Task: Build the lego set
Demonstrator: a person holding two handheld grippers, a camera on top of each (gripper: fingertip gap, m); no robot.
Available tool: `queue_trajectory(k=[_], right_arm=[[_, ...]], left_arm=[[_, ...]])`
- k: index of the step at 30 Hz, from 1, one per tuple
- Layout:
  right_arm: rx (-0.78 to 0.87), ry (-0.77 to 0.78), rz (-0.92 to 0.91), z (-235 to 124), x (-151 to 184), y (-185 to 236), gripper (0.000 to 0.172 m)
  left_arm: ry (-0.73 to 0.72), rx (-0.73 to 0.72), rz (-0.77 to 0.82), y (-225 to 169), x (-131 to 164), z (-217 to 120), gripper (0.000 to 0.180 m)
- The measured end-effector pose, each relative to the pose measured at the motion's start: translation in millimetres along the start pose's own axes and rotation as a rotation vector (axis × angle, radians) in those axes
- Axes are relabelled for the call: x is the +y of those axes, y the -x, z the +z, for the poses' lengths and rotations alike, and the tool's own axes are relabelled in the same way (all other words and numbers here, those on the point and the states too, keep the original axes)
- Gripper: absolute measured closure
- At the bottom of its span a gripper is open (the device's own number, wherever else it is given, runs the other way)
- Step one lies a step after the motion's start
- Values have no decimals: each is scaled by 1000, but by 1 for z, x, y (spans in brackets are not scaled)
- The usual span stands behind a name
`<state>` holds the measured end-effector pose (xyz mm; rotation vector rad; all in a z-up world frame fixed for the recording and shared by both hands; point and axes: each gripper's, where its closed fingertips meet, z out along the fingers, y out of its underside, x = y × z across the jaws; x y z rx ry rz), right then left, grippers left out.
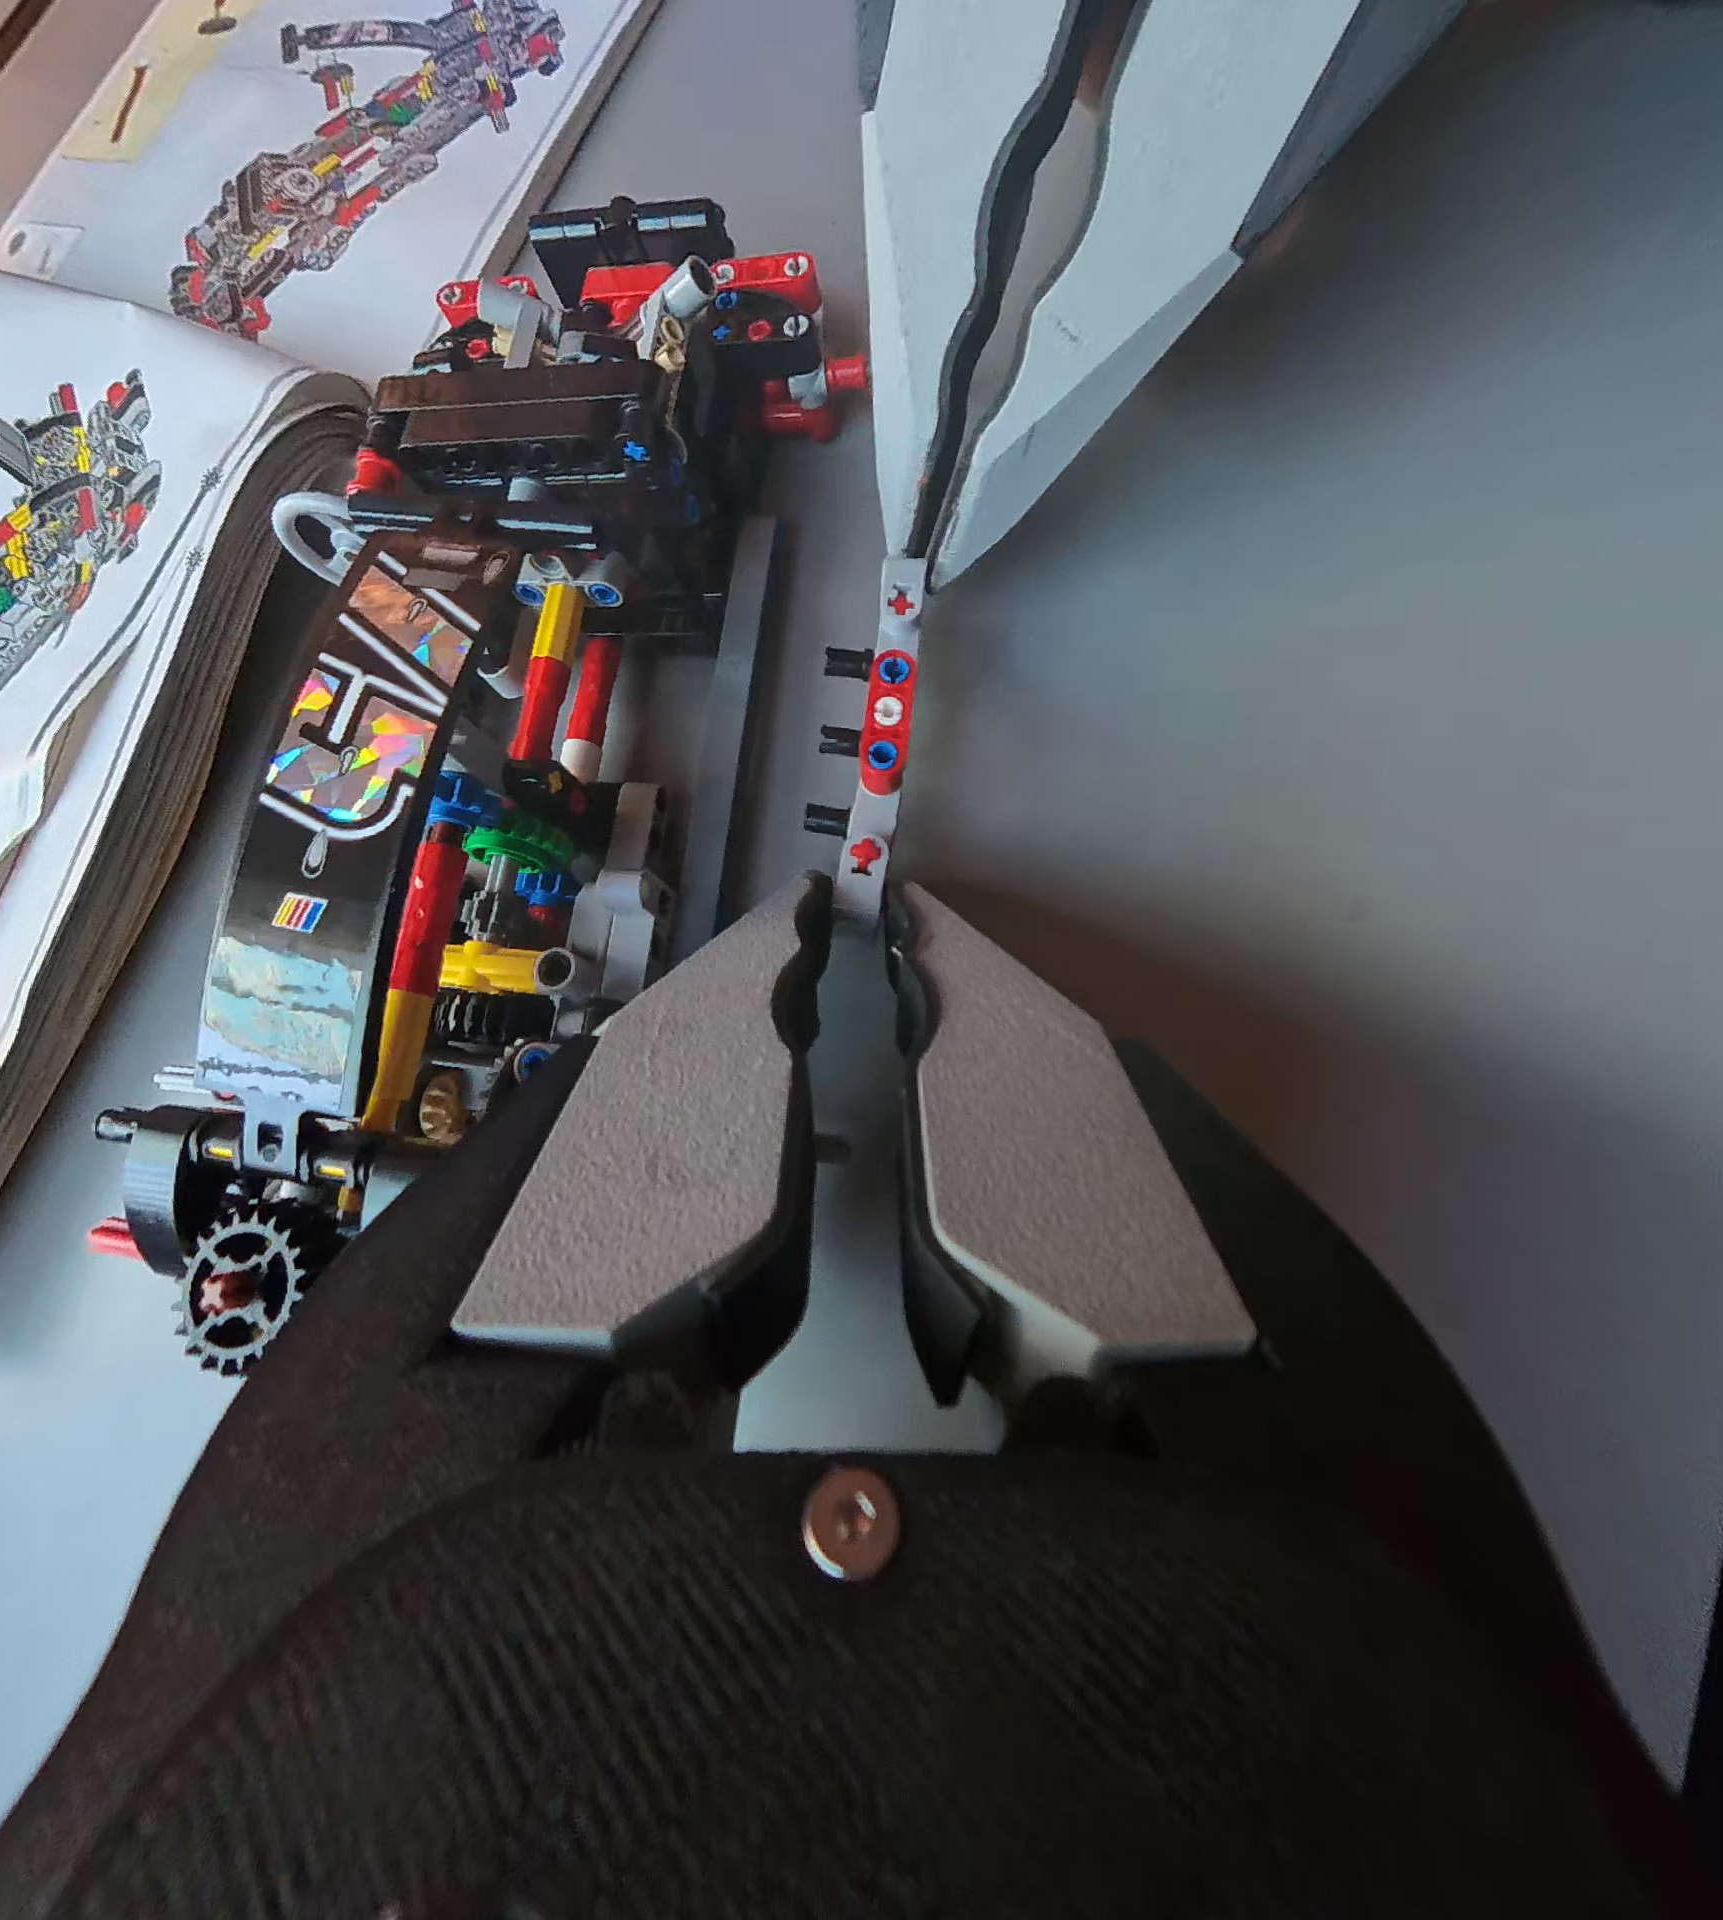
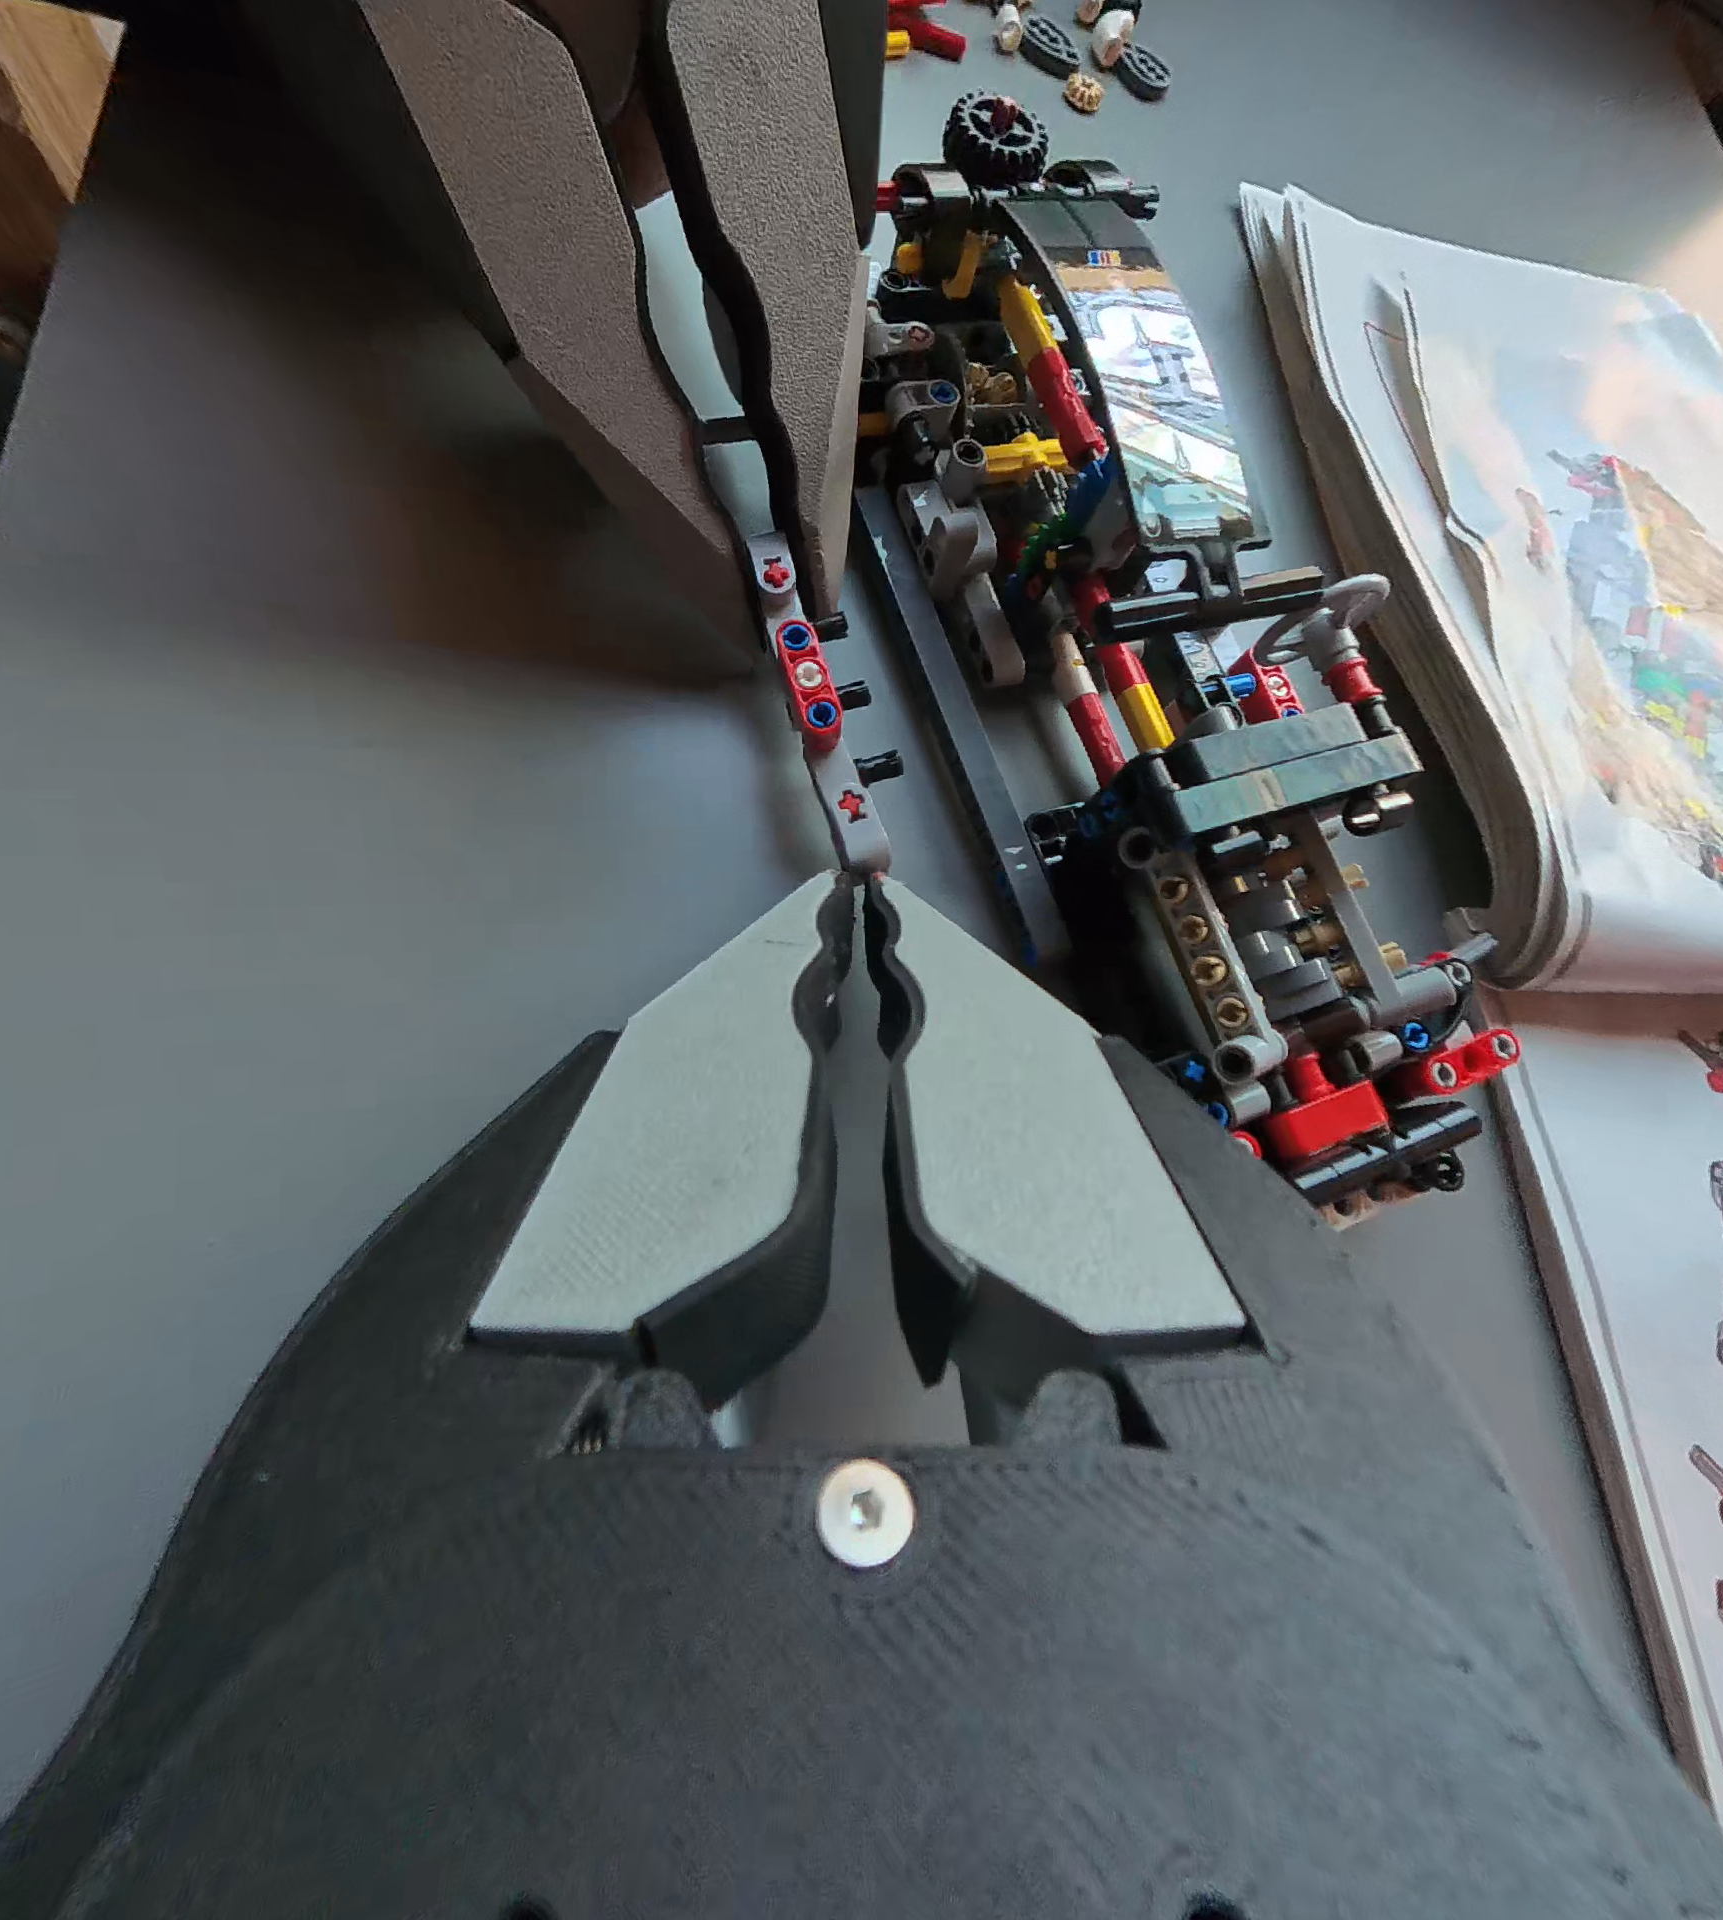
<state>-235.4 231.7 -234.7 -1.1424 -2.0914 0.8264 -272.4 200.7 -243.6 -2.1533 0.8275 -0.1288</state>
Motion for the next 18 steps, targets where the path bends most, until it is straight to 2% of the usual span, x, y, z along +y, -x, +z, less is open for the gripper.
queue_trajectory(k=[6, 12, 15, 18], right_arm=[[14, 10, 10, -1, 4, -2, 172], [10, -150, 27, -19, -17, -5, 168], [47, -228, 48, -29, -24, -15, 169], [103, -305, 81, -42, -30, -30, 172]], left_arm=[[8, -35, 8, 2, -1, 2, 174], [-53, -104, 71, -1, -11, -3, 174], [-111, -181, 133, 0, -18, -10, 174], [-166, -200, 156, -1, -24, -15, 174]])
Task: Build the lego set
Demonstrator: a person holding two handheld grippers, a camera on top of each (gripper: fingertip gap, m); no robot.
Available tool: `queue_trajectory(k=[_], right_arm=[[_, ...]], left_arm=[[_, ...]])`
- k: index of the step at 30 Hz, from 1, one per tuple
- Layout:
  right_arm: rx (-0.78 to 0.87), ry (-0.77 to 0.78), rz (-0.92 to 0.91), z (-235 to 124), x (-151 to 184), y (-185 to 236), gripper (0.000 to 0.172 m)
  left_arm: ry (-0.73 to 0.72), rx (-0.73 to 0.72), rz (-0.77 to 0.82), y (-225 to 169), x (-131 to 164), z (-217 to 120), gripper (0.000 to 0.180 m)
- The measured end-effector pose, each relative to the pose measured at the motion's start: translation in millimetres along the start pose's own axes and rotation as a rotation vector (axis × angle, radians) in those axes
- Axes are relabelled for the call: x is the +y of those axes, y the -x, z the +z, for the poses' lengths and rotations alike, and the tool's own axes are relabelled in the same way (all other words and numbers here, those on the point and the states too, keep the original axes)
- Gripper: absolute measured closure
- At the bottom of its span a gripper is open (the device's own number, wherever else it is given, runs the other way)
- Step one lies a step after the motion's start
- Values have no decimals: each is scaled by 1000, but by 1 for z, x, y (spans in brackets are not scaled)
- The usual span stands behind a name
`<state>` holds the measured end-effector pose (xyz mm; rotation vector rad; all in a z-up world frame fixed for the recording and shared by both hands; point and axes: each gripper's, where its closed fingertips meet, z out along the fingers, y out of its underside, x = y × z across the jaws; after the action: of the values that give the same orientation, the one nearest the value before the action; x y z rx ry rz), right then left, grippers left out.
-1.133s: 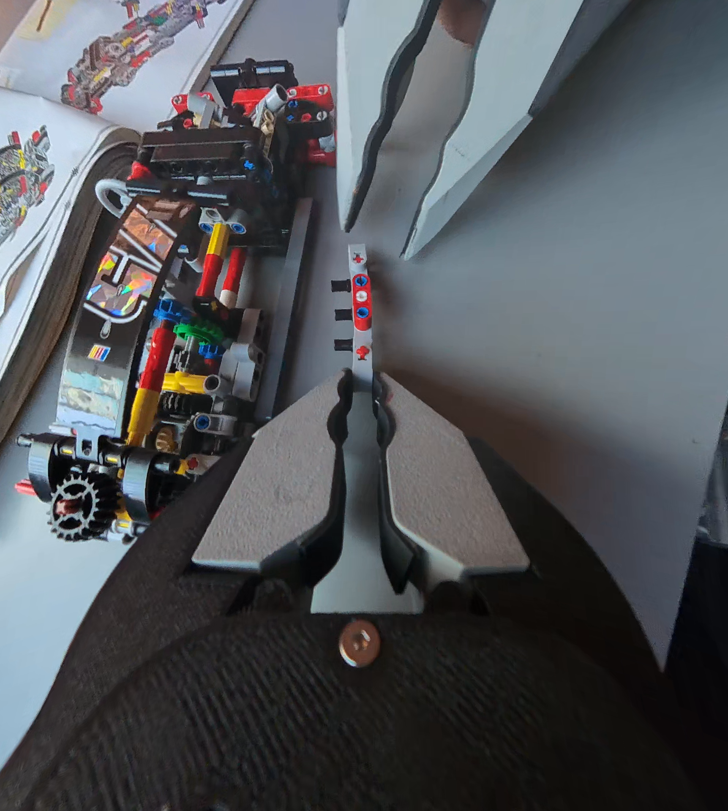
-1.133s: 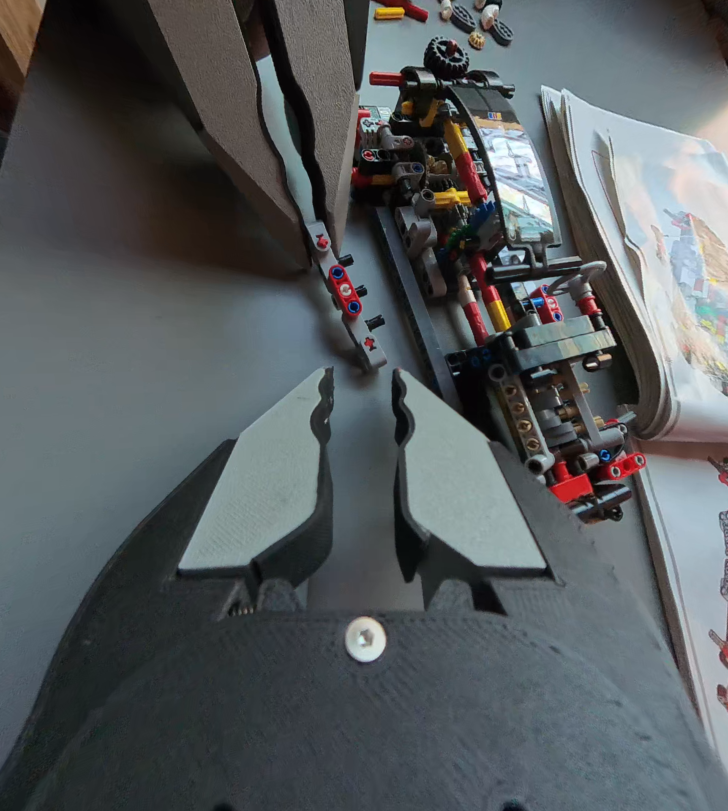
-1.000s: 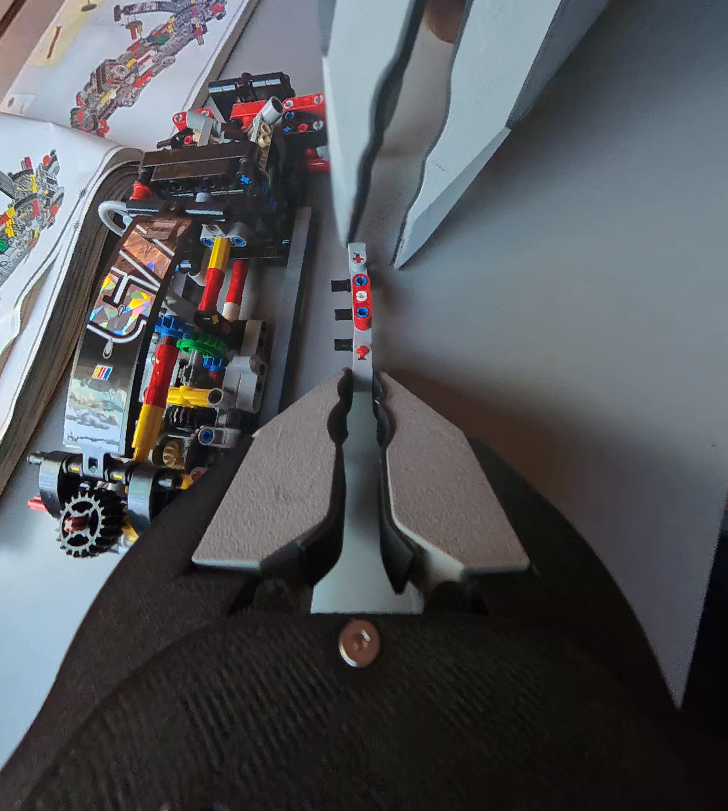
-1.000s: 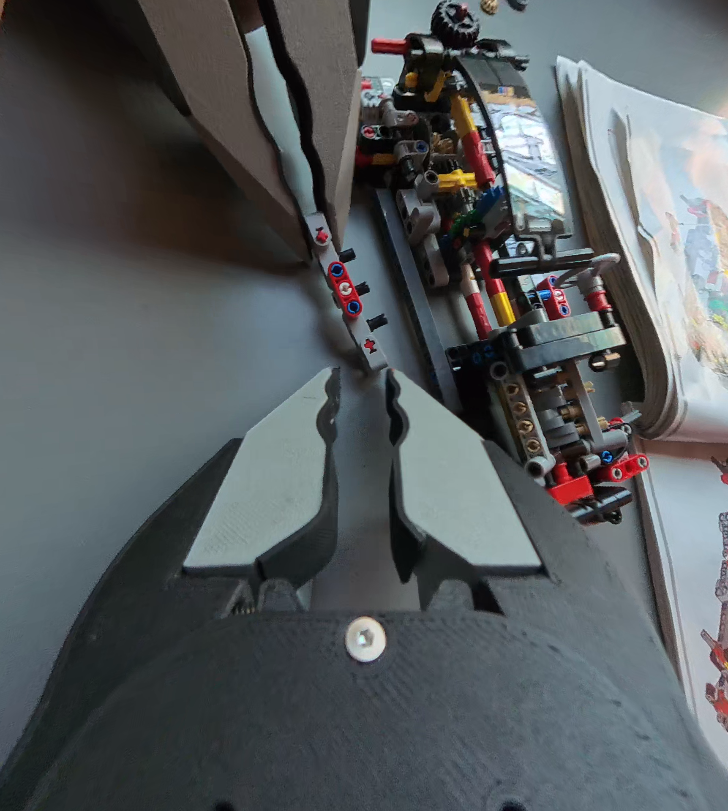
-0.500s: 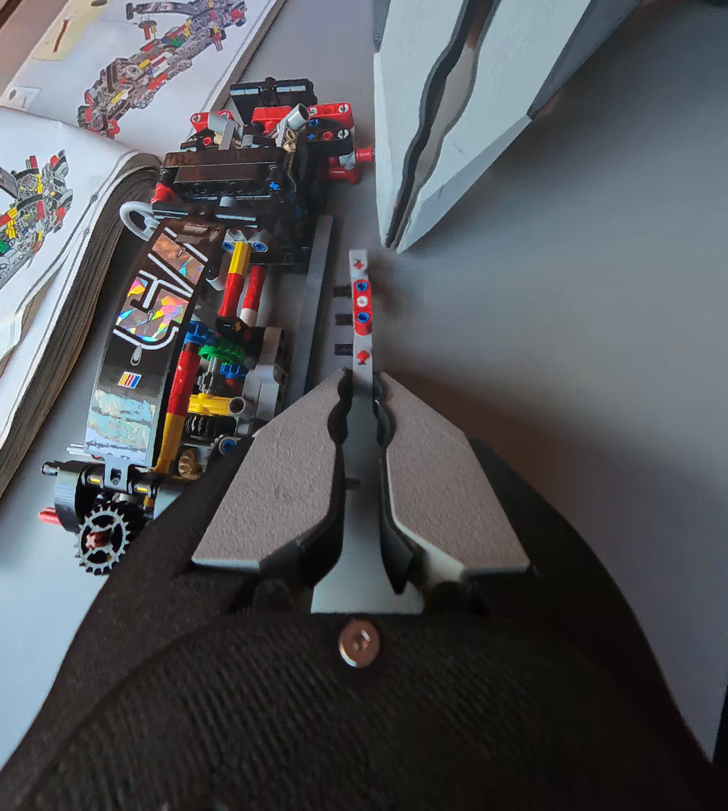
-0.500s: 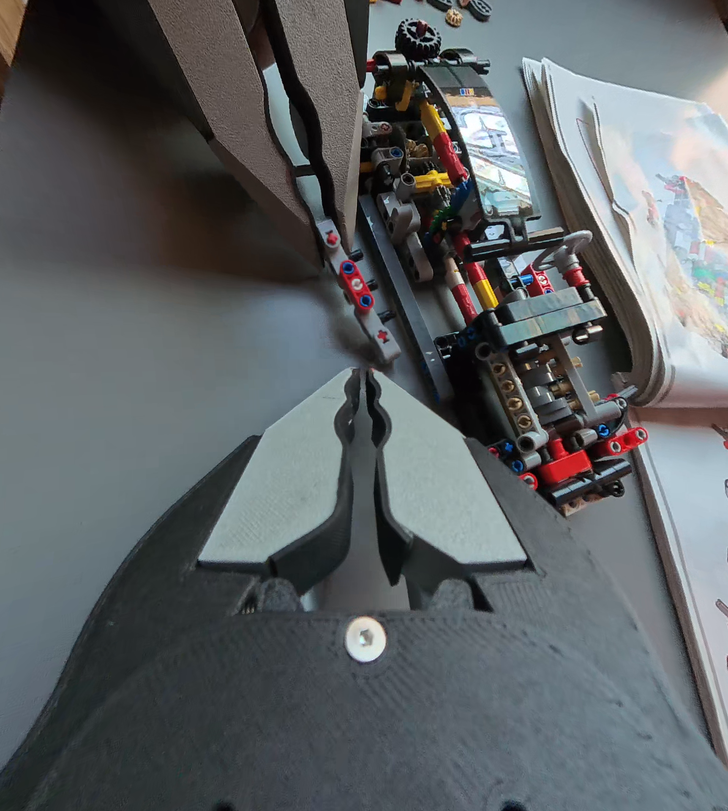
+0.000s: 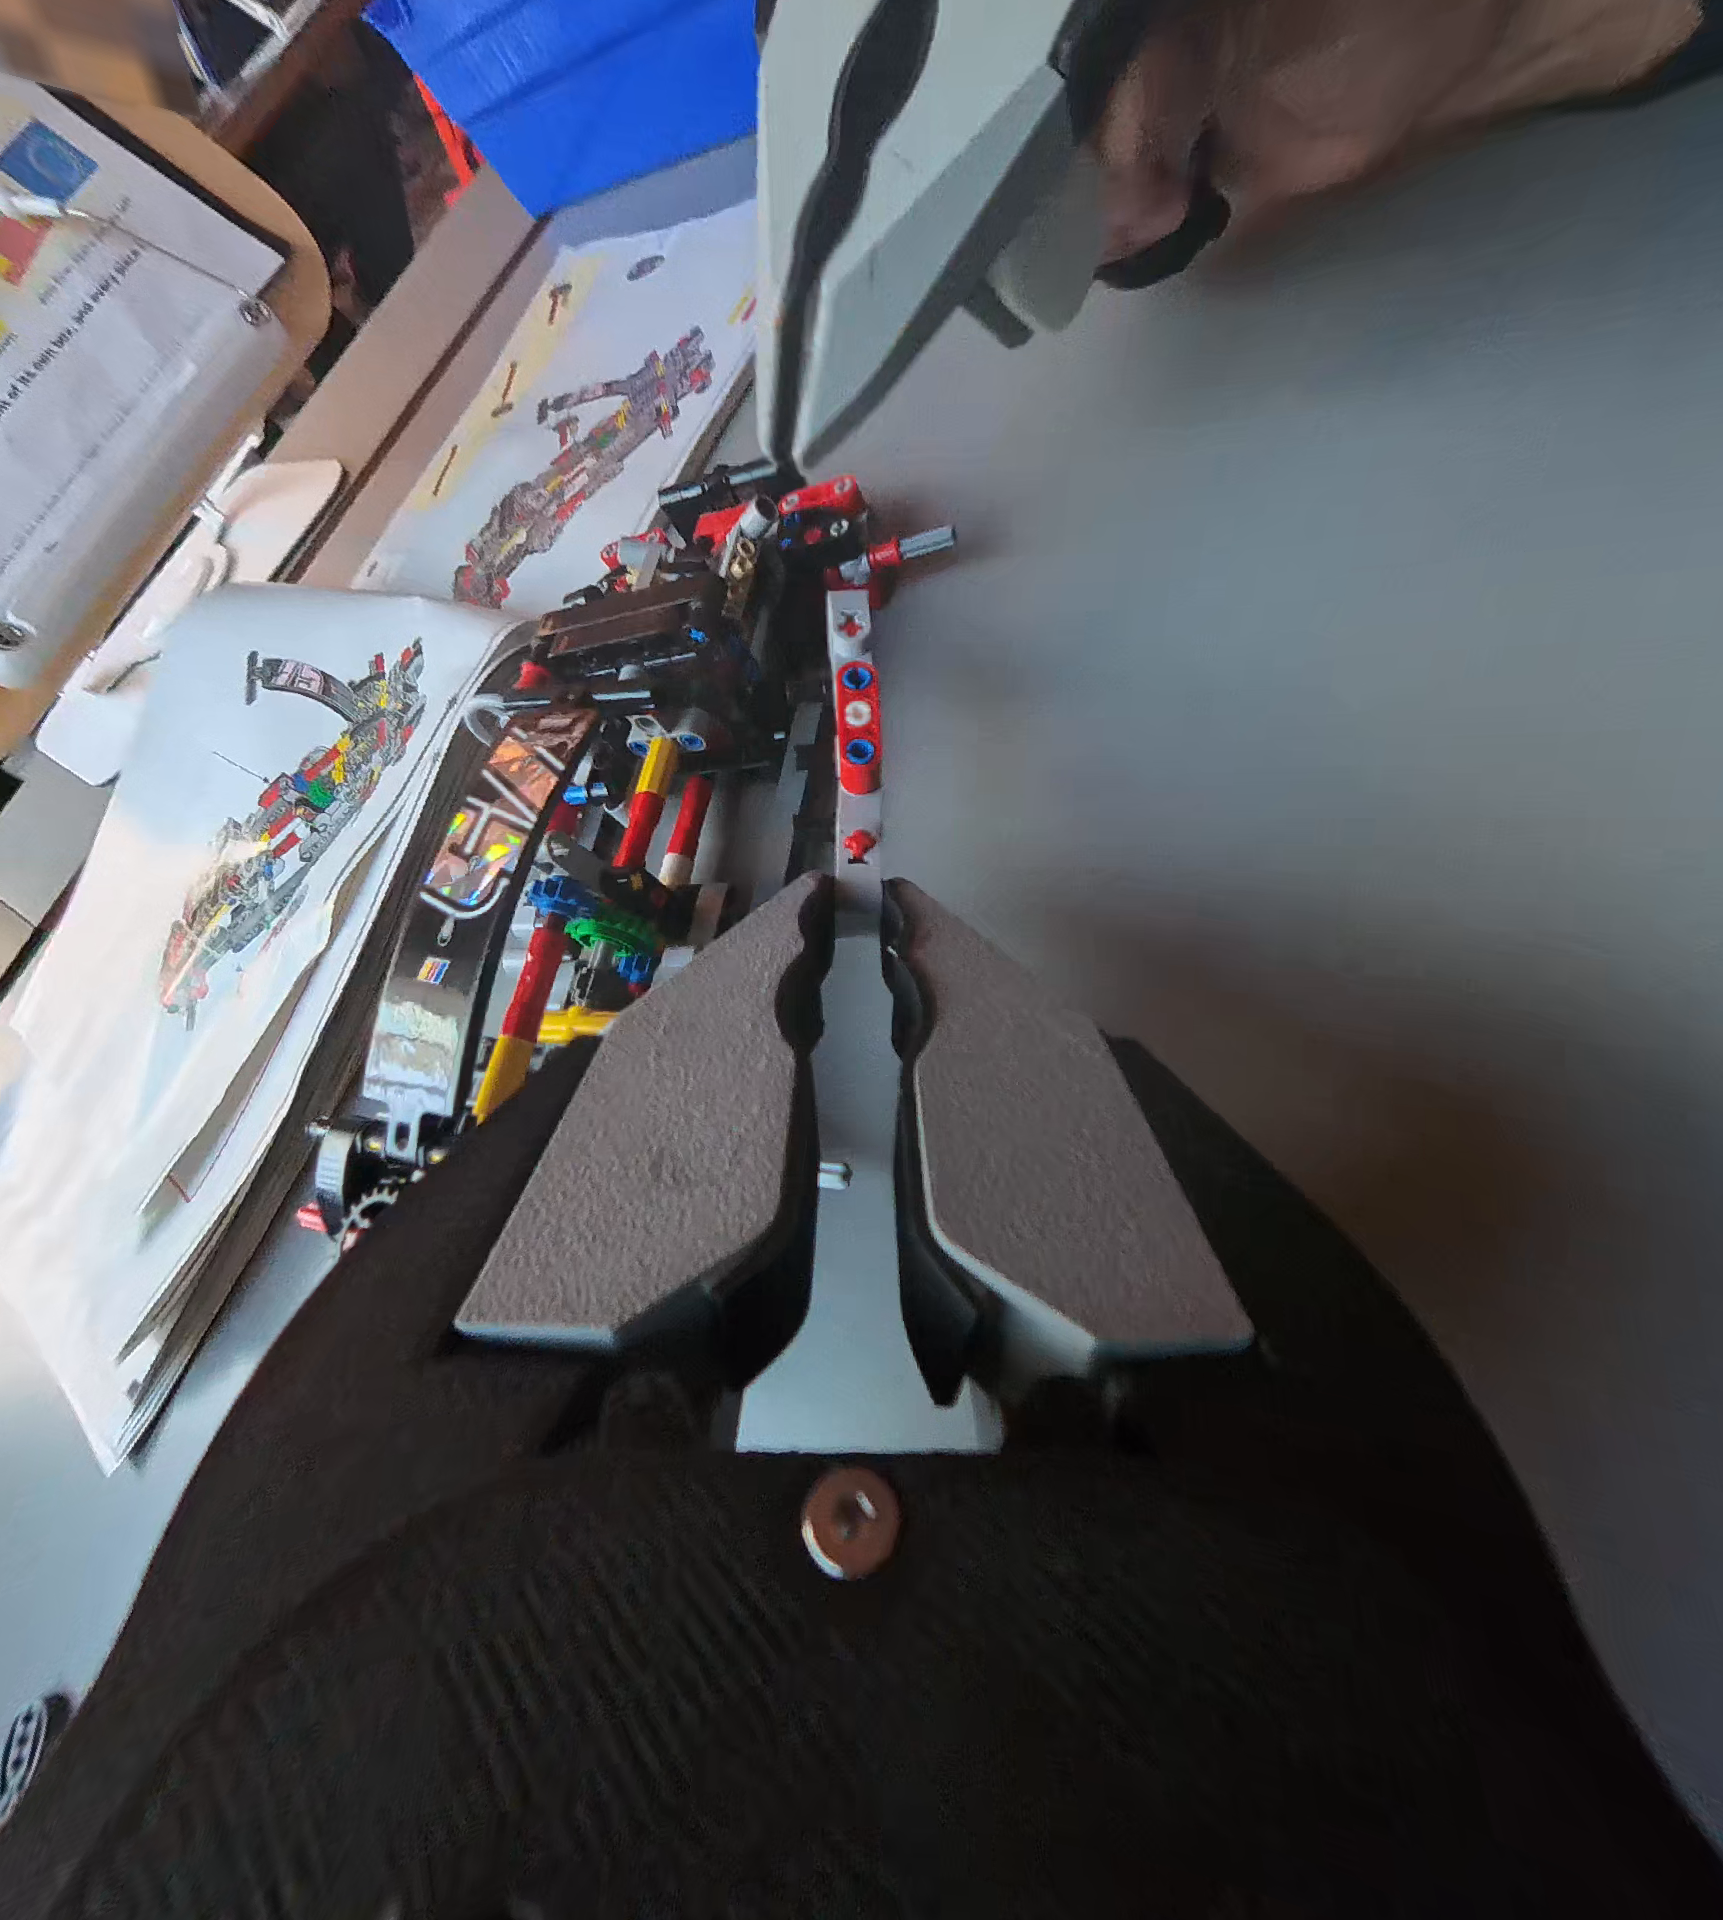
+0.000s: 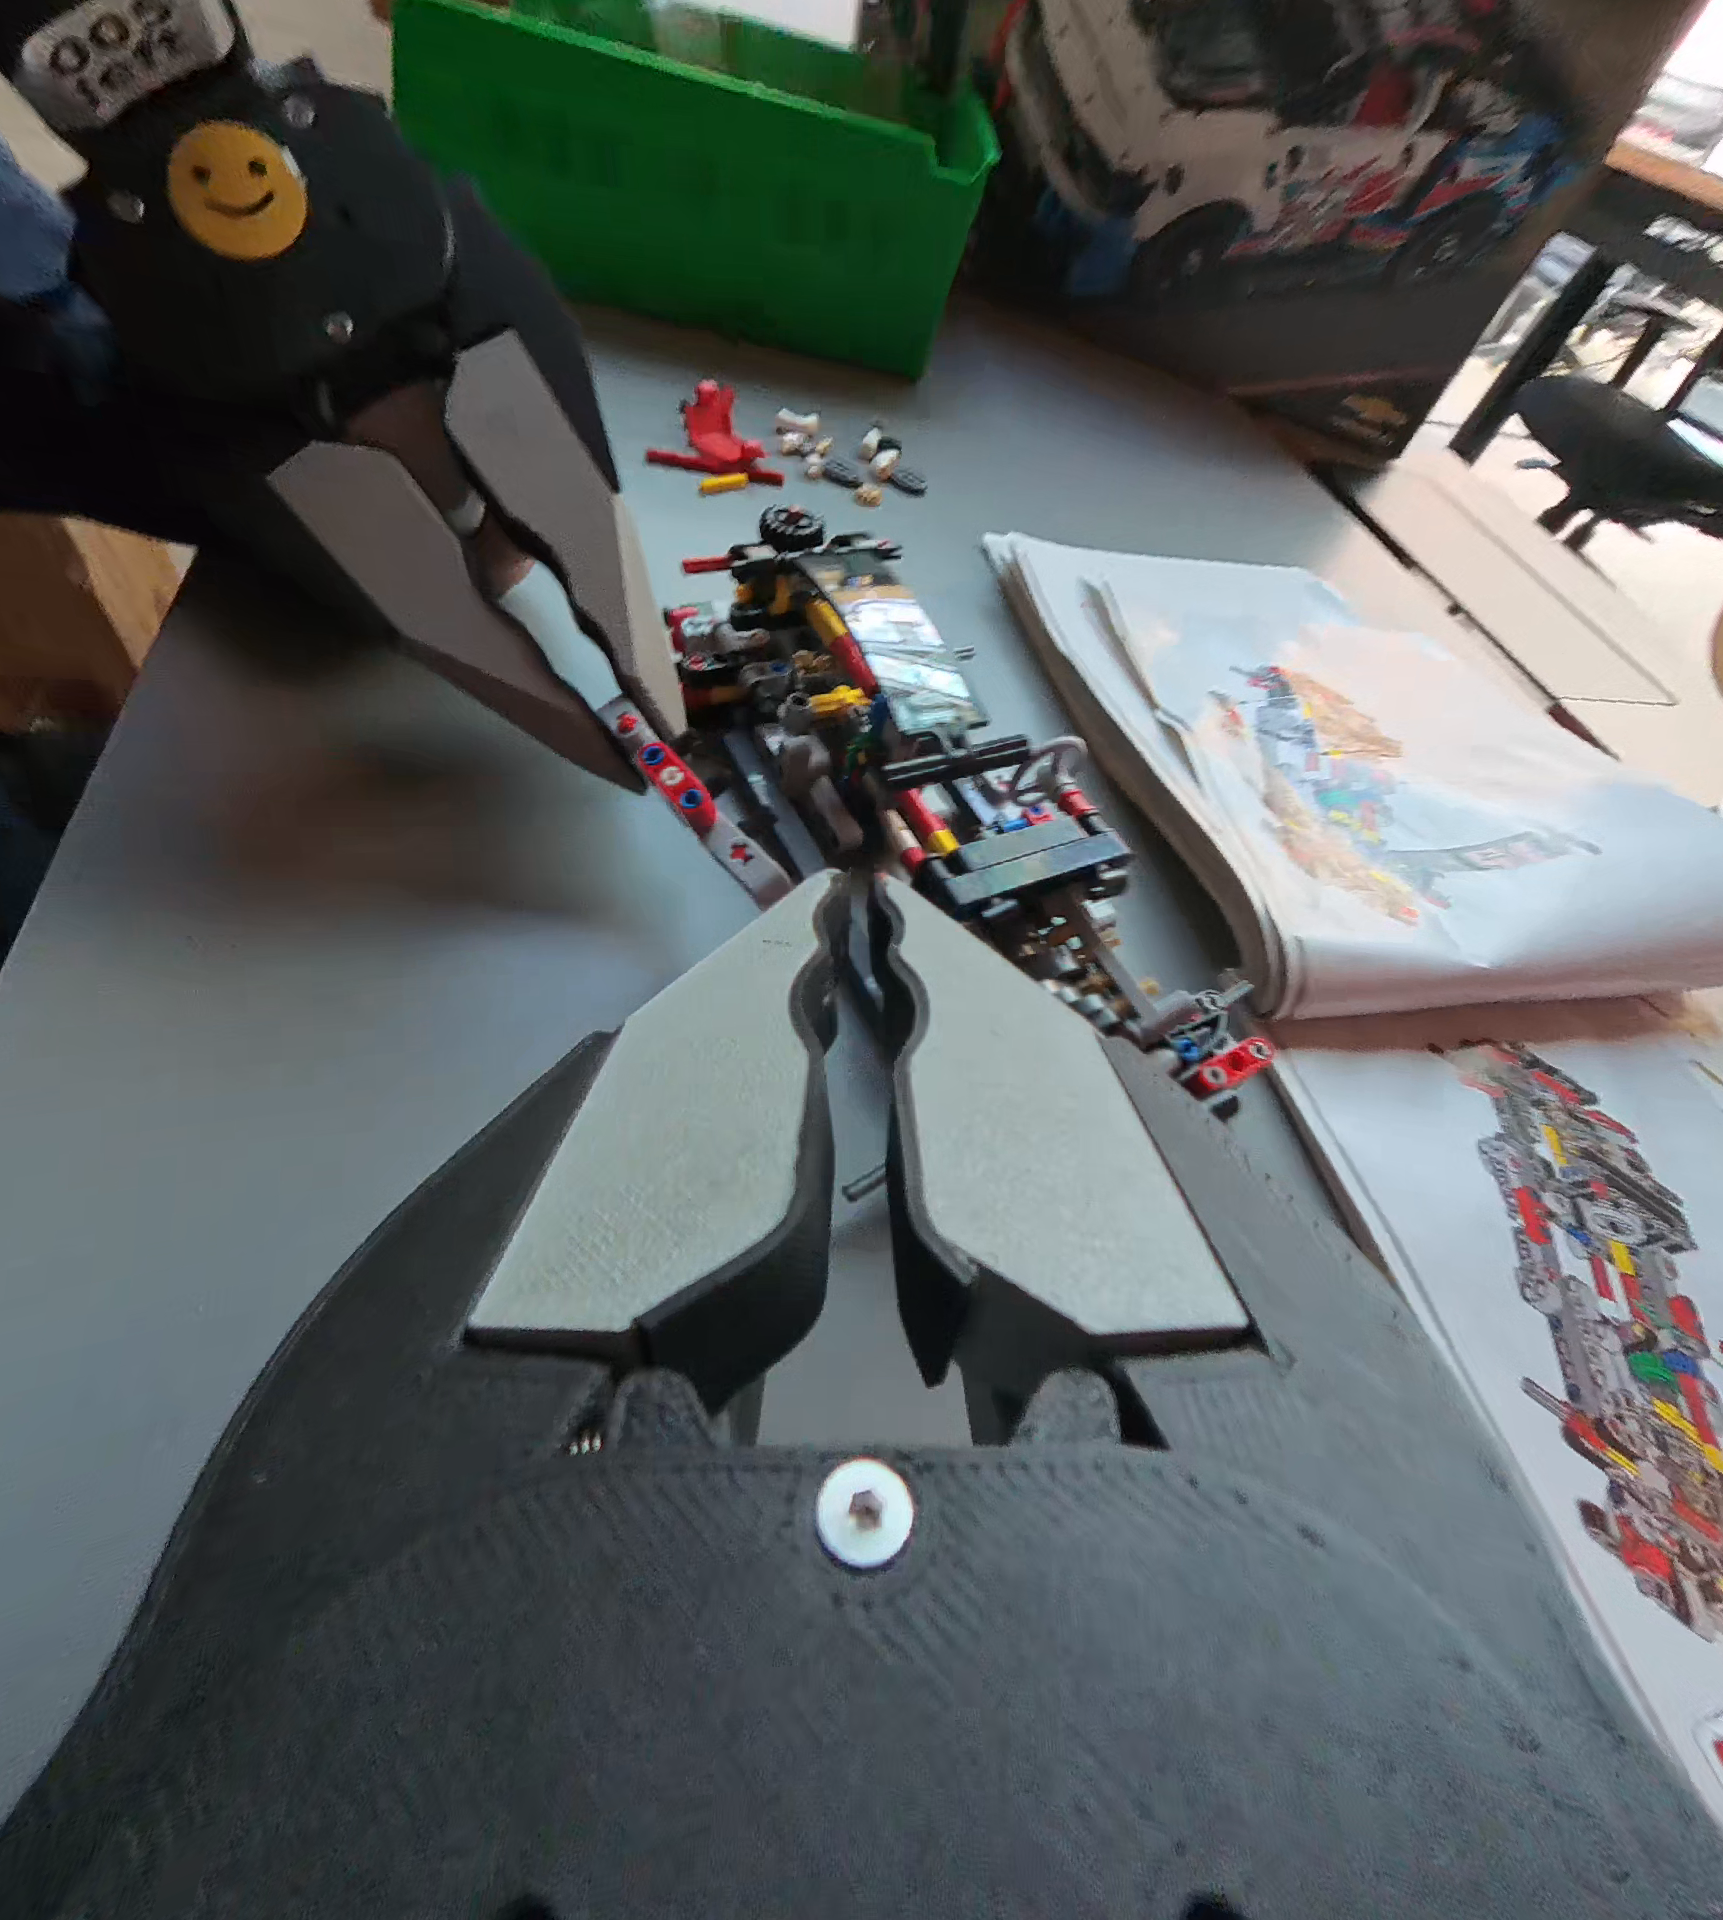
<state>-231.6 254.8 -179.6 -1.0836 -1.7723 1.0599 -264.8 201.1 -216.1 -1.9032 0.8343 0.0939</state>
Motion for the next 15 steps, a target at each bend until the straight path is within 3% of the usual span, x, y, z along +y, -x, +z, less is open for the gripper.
queue_trajectory(k=[6, 15], right_arm=[[127, -99, 82, -20, -4, -40, 172], [109, -114, 200, -22, 7, -54, 172]], left_arm=[[-41, 71, -173, 11, -2, -2, 175], [-91, 106, -302, 21, -4, -7, 174]])
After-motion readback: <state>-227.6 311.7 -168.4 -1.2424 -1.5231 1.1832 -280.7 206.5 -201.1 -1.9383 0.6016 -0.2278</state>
